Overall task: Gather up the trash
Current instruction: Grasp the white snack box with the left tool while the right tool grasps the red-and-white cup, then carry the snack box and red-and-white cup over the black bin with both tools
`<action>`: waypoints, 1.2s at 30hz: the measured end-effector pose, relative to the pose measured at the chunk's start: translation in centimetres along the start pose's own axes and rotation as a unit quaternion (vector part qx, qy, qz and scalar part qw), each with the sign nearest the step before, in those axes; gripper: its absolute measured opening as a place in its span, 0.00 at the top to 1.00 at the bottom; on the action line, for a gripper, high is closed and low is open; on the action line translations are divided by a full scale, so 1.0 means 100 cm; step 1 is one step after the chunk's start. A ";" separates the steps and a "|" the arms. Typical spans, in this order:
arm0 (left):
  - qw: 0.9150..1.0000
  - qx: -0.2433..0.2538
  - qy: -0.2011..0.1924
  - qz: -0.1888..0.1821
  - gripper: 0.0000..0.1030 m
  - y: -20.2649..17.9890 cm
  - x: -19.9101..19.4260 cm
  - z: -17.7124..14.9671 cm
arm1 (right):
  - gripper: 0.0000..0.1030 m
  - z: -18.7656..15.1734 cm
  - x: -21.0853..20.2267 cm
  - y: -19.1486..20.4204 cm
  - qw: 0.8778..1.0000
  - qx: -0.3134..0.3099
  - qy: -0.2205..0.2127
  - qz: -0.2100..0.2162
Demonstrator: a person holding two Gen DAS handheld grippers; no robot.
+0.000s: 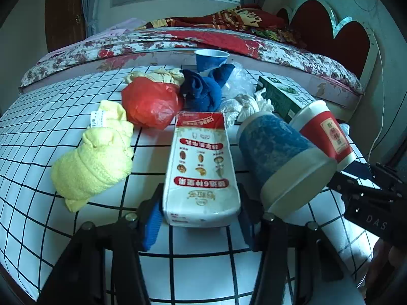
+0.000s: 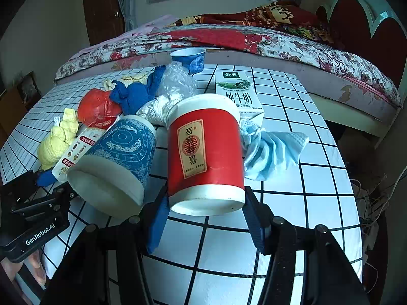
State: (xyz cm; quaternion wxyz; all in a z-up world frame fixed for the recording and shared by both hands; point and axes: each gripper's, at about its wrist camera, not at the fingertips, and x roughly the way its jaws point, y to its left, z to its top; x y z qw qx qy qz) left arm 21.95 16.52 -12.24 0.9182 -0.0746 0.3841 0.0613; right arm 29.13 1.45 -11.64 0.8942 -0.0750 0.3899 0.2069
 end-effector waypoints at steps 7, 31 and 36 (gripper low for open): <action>1.000 0.003 -0.028 0.008 0.50 0.002 -0.020 -0.004 | 0.46 -0.003 -0.008 0.004 1.000 -0.009 -0.018 0.020; 0.991 0.034 -0.124 -0.035 0.50 -0.056 -0.127 -0.029 | 0.46 -0.042 -0.163 -0.010 0.993 -0.002 -0.110 -0.039; 0.988 0.051 -0.132 -0.059 0.50 -0.078 -0.143 -0.037 | 0.46 -0.057 -0.189 -0.024 0.991 0.009 -0.118 -0.061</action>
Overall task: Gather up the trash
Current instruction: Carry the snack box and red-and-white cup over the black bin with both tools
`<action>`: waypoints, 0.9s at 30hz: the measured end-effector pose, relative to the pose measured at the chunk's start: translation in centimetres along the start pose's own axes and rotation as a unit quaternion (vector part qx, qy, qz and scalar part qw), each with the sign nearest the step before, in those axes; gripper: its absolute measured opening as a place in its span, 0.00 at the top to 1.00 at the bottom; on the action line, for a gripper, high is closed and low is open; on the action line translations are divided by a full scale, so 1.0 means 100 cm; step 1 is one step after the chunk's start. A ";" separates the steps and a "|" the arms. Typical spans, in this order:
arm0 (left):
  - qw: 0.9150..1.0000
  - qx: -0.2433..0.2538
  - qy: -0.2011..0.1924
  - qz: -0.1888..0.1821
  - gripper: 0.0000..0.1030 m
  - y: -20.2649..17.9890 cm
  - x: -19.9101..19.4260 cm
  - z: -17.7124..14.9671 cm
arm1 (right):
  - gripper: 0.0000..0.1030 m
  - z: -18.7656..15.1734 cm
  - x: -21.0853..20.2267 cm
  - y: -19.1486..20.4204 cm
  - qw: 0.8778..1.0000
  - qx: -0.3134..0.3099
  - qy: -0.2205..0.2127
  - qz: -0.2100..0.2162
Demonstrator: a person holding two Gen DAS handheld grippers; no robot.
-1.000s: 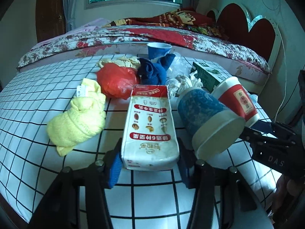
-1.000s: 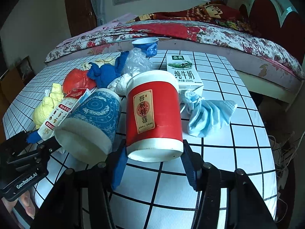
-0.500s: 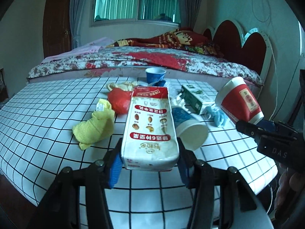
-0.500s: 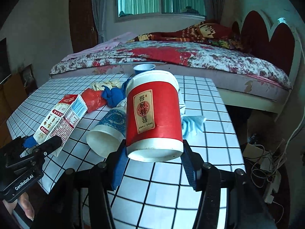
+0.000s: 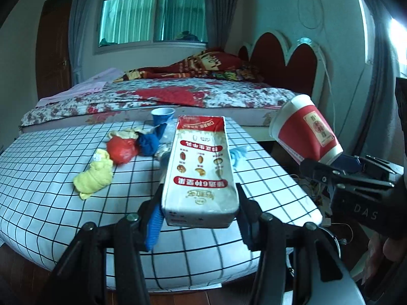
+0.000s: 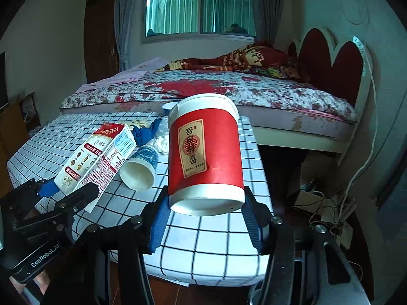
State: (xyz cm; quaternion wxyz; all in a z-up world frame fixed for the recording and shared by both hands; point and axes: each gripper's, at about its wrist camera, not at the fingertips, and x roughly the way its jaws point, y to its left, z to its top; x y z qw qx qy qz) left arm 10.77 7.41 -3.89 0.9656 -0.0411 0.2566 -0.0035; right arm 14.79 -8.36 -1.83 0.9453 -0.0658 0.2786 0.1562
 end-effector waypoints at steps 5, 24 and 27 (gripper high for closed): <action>0.999 0.018 -0.001 -0.034 0.50 -0.031 -0.005 -0.004 | 0.46 -0.016 -0.019 -0.025 1.000 0.014 0.004 -0.021; 0.981 0.108 0.055 -0.150 0.50 -0.171 0.001 -0.039 | 0.46 -0.107 -0.067 -0.132 0.990 0.076 0.060 -0.107; 0.978 0.120 0.066 -0.159 0.50 -0.190 0.003 -0.046 | 0.46 -0.122 -0.072 -0.148 0.988 0.085 0.069 -0.113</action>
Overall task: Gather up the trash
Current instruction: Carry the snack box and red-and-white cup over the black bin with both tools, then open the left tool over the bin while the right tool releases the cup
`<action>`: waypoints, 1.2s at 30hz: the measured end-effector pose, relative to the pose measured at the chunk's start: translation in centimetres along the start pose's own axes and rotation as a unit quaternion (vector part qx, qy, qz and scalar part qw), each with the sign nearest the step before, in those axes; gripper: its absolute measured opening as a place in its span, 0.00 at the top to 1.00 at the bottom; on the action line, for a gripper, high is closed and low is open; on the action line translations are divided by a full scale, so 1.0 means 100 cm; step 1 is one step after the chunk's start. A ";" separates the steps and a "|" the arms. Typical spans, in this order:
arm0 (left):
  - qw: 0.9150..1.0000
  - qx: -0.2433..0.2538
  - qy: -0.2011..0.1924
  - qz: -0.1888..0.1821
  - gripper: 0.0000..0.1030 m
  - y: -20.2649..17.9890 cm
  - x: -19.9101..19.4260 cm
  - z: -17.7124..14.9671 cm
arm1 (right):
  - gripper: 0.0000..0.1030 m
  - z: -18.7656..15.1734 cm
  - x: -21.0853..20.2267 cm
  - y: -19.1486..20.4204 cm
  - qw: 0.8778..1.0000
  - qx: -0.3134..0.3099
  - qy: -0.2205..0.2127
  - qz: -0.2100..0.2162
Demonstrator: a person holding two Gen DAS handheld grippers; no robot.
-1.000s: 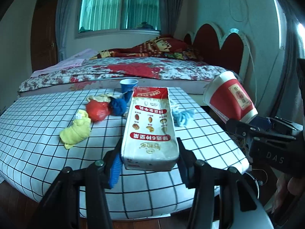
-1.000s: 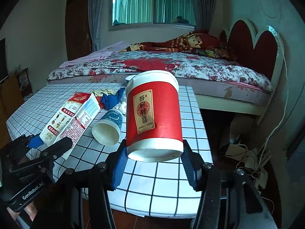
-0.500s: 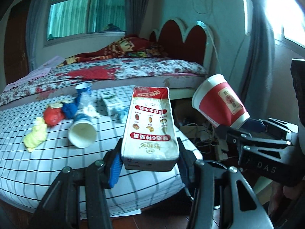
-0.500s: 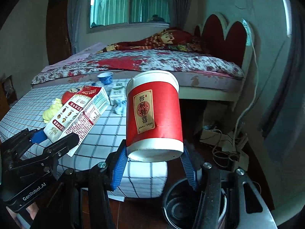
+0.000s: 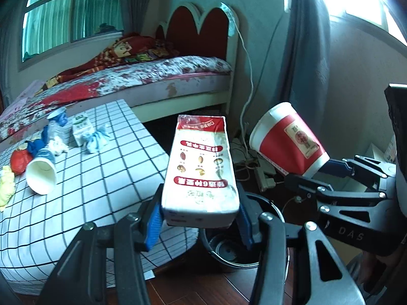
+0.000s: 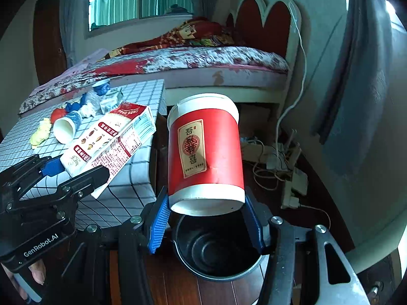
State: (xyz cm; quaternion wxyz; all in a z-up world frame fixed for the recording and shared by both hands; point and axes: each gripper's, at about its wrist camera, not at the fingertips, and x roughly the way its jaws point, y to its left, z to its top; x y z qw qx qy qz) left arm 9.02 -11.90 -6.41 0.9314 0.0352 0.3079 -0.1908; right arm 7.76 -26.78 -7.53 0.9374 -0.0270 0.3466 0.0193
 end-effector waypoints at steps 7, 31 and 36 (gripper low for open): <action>0.999 0.017 0.026 -0.019 0.50 -0.031 0.014 -0.010 | 0.46 -0.022 0.004 -0.034 1.000 0.010 0.023 -0.012; 0.983 -0.013 0.173 -0.068 0.40 -0.053 0.115 -0.062 | 0.38 -0.064 0.116 -0.085 0.985 -0.009 0.159 0.066; 0.983 -0.031 0.178 -0.013 0.01 -0.045 0.116 -0.074 | 0.05 -0.080 0.135 -0.098 0.980 0.013 0.198 0.012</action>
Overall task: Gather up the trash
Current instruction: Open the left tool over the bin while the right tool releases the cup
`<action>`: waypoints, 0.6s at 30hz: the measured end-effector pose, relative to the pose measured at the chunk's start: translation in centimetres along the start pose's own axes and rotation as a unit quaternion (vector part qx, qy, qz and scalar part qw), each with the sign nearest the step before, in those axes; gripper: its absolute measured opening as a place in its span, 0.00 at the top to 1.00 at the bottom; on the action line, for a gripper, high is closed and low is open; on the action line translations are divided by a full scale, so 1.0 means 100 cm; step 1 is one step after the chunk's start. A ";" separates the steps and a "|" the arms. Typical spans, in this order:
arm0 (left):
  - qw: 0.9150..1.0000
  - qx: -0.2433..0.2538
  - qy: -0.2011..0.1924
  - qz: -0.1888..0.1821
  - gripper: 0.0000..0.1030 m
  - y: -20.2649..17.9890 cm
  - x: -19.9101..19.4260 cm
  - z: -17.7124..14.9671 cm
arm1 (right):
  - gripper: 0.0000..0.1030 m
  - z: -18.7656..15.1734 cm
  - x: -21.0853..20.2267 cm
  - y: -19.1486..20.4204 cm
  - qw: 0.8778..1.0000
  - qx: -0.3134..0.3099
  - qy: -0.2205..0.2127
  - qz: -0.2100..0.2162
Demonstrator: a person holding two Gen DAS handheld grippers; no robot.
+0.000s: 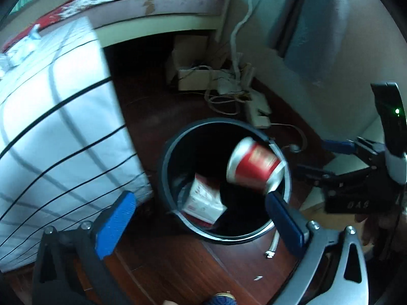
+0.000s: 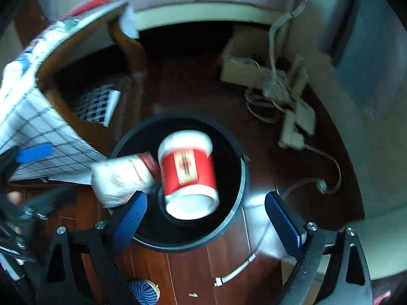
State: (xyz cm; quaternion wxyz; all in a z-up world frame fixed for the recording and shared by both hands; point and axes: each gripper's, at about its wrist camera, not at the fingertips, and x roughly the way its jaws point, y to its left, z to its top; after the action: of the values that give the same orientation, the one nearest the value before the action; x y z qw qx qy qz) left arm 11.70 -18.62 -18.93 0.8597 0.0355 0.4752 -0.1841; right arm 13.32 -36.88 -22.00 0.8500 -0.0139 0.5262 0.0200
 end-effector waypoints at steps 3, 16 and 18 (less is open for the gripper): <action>1.000 -0.010 -0.011 0.027 0.01 0.002 -0.004 -0.005 | 0.01 -0.001 -0.003 0.002 1.000 0.003 -0.003 -0.009; 0.997 -0.001 -0.043 0.068 0.01 0.014 -0.032 -0.005 | 0.01 0.003 -0.033 0.022 0.999 -0.007 -0.046 -0.028; 0.996 -0.001 -0.050 0.070 0.01 0.014 -0.038 -0.002 | 0.01 0.005 -0.040 0.025 0.998 -0.003 -0.056 -0.030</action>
State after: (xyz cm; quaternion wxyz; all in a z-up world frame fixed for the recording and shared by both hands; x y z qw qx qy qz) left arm 10.16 -16.14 -16.04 0.8933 0.0583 0.4277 -0.1248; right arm 11.88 -34.39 -18.14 0.8784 -0.0312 0.4770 -0.0030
